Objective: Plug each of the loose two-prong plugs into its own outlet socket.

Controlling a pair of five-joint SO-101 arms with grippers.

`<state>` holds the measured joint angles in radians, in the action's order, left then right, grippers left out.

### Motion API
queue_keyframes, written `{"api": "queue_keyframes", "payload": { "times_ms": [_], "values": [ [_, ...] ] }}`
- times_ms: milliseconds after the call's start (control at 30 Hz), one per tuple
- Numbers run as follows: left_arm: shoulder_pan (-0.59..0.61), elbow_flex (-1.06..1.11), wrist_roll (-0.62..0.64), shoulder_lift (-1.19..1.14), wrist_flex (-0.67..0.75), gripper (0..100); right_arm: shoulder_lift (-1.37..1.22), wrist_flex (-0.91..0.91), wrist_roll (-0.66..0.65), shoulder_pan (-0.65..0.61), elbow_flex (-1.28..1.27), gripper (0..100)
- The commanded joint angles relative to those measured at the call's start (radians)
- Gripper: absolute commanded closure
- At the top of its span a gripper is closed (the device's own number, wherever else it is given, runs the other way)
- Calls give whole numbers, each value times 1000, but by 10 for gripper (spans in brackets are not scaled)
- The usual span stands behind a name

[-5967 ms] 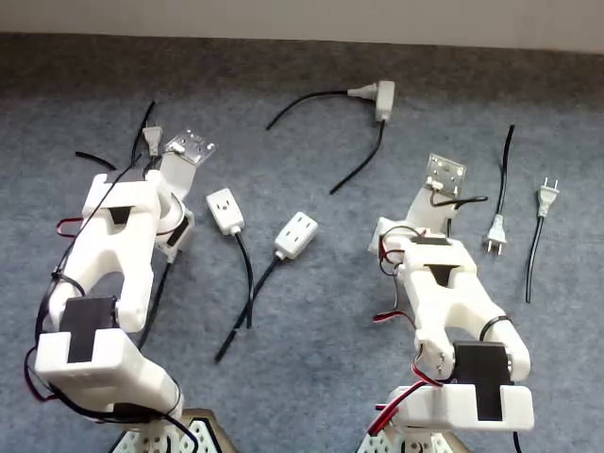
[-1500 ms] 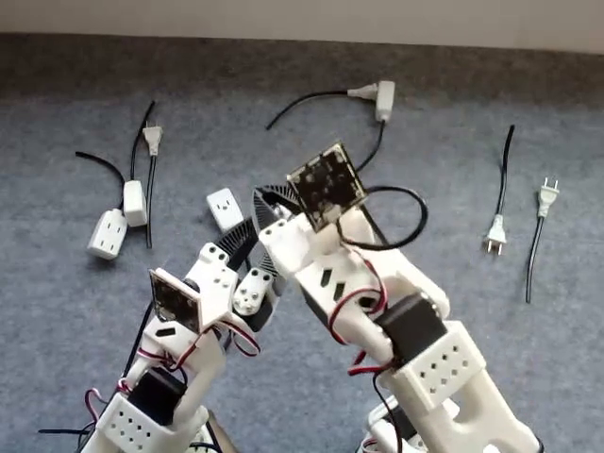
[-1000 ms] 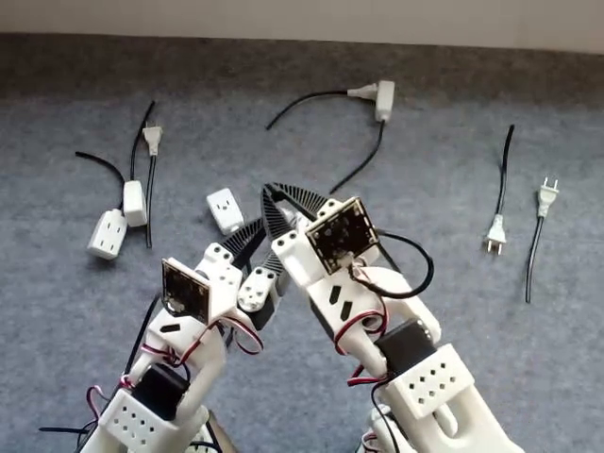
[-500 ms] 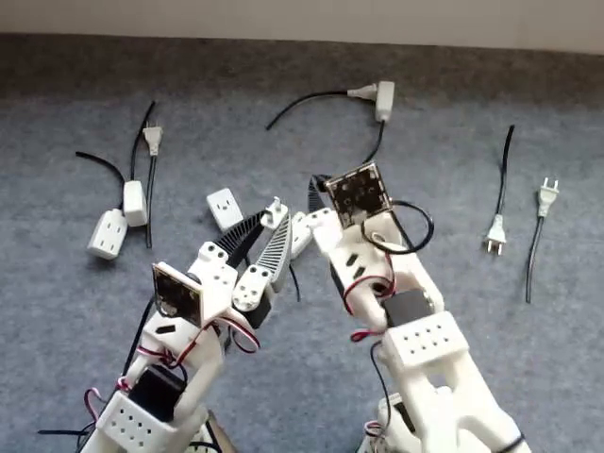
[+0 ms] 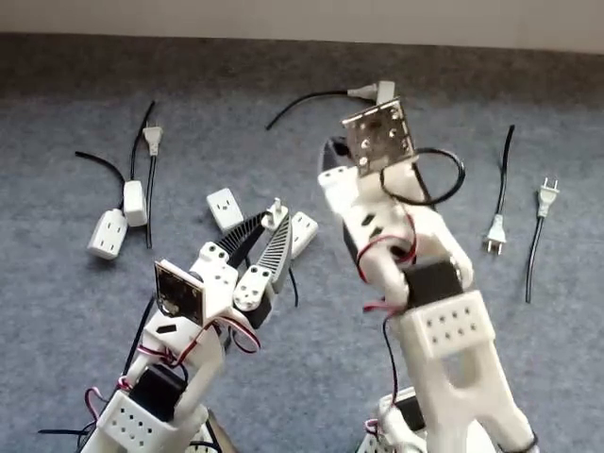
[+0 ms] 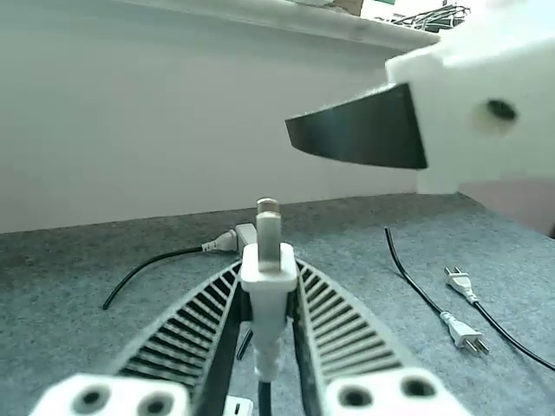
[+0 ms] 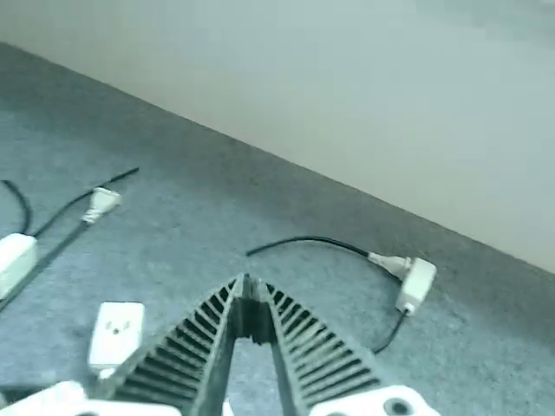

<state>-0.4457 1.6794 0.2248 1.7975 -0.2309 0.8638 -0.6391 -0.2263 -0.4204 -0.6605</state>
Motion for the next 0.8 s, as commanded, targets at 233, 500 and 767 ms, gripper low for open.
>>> {"api": "queue_keyframes", "payload": {
  "times_ms": [233,500,767],
  "values": [
    [-1,16,3,-4,-2,994,300,-180,-8,-364,56,991],
    [-1,16,3,-2,-2,994,300,-28,-26,-387,-182,991],
    [-1,16,3,-1,-2,994,295,229,-84,-231,-395,991]
  ]
}}
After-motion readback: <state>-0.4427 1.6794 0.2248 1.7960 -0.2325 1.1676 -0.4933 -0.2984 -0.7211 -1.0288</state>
